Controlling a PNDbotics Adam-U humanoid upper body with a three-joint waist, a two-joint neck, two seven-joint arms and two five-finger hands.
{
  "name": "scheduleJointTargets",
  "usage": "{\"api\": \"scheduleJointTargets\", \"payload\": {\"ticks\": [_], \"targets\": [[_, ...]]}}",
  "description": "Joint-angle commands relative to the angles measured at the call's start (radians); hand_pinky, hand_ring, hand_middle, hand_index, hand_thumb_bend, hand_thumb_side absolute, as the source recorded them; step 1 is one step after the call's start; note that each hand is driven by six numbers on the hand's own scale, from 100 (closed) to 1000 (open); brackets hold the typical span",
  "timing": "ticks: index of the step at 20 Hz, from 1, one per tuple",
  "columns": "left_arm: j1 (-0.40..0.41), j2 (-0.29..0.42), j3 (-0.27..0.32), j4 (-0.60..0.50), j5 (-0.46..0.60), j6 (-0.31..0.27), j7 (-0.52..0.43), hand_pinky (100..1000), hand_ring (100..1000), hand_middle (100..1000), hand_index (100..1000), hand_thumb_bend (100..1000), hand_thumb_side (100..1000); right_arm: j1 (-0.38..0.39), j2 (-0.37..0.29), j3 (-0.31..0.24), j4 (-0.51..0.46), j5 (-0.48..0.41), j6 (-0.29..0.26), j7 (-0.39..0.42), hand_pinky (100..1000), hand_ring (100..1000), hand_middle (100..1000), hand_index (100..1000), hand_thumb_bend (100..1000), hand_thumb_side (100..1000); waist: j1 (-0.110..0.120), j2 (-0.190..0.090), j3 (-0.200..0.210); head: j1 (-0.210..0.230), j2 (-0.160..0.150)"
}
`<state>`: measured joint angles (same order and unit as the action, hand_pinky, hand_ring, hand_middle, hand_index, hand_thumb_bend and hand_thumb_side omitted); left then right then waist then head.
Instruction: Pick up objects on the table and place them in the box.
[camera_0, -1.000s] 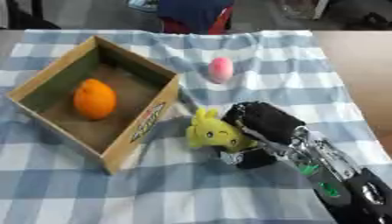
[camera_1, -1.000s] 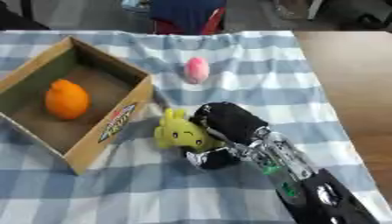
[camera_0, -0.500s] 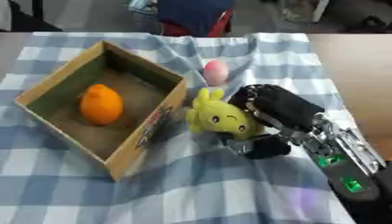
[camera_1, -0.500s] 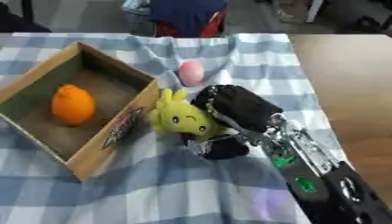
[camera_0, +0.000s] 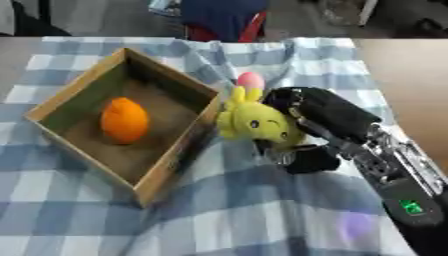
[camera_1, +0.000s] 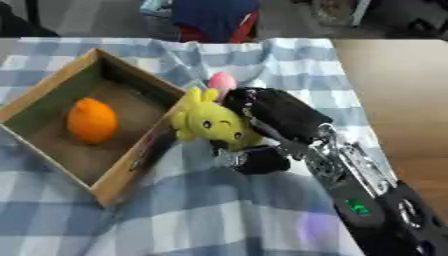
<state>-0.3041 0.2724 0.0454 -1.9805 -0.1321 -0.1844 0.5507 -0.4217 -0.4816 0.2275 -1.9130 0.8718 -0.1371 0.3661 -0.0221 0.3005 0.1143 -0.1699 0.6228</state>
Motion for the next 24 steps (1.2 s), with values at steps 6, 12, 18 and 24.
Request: {"api": "scheduleJointTargets", "payload": {"ticks": [6,12,18,24], "targets": [[-0.014,0.011,0.0,-0.019,0.001,0.0,0.0,312,709,615,809,100,684,-0.003,-0.023,-0.01,-0.001,-0.022,-0.02,0.028,510,725,694,795,100,771,0.002,-0.016,0.001,0.0,-0.012],[-0.014,0.01,0.0,-0.019,0.001,0.001,0.001,311,709,615,809,100,684,-0.004,-0.024,-0.012,-0.001,-0.026,-0.023,0.033,503,711,643,739,100,736,0.002,-0.014,0.001,-0.001,-0.011],[-0.014,0.01,-0.001,-0.019,0.0,0.001,0.002,312,710,615,808,100,684,-0.02,-0.03,-0.018,-0.021,-0.049,-0.01,0.007,492,686,601,707,100,726,0.001,-0.015,-0.002,0.001,-0.012],[-0.013,0.012,-0.003,-0.019,0.001,0.002,0.0,312,710,616,808,100,684,-0.104,-0.082,-0.023,-0.059,-0.106,0.003,-0.026,479,650,554,666,100,740,-0.002,-0.02,0.001,0.002,-0.01]]}}
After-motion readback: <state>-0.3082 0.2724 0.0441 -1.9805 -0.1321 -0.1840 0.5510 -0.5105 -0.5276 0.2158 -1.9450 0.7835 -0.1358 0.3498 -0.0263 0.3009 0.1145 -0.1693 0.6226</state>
